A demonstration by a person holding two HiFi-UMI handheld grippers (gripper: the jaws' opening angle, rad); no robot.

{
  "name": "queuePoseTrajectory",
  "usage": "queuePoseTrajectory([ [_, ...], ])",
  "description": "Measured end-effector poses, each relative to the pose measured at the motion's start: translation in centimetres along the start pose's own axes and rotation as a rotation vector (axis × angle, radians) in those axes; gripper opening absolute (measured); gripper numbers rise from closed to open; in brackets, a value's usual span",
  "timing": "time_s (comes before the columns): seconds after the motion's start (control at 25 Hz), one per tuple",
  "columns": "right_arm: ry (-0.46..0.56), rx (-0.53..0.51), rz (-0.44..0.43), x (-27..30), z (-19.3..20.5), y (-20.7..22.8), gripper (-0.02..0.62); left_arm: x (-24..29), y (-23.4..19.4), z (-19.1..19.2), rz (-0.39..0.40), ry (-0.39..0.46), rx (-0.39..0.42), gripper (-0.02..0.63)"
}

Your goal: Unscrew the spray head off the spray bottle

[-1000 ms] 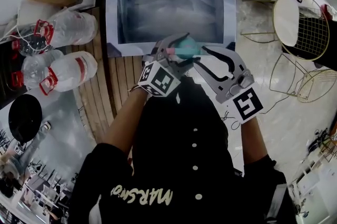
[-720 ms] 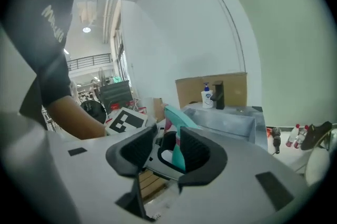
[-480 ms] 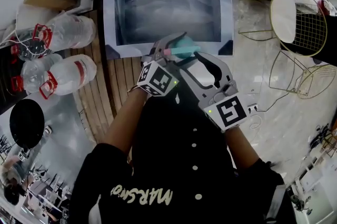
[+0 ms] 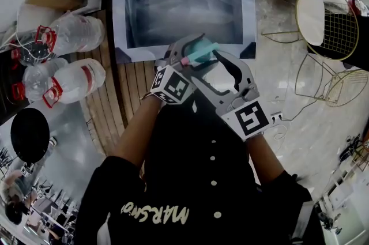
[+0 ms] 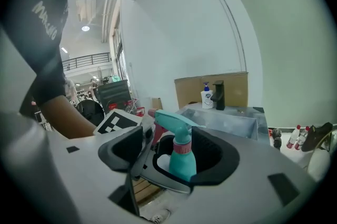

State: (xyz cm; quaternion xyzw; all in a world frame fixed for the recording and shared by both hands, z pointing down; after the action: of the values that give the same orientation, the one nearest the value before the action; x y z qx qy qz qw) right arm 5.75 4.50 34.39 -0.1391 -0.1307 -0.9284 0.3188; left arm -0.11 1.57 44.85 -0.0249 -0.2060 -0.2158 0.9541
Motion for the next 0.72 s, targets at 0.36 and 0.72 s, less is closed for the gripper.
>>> queuePoseTrajectory([
  [0.36,0.001,-0.008,0.007,0.3,0.2,0.0,0.318,-0.2,0.0,0.2,-0.007,0.038,-0.012,0.370],
  [0.72,-0.019,-0.046,0.164,1.5,0.8,-1.0,0.357,-0.3,0.0,0.6,-0.054,0.099,-0.042,0.370],
])
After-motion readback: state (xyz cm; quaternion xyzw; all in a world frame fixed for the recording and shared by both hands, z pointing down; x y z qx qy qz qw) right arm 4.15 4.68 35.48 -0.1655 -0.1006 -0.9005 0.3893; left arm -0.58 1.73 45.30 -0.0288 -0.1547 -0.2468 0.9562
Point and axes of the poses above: the fingertips, and each gripper's own axes: x forward along the fingers, y to its right, z out of its underside, the point moved 7 cm from there along -x, backward along the fingers, and after that the axes turned 1 degree about -x, right-handed, at the moved point
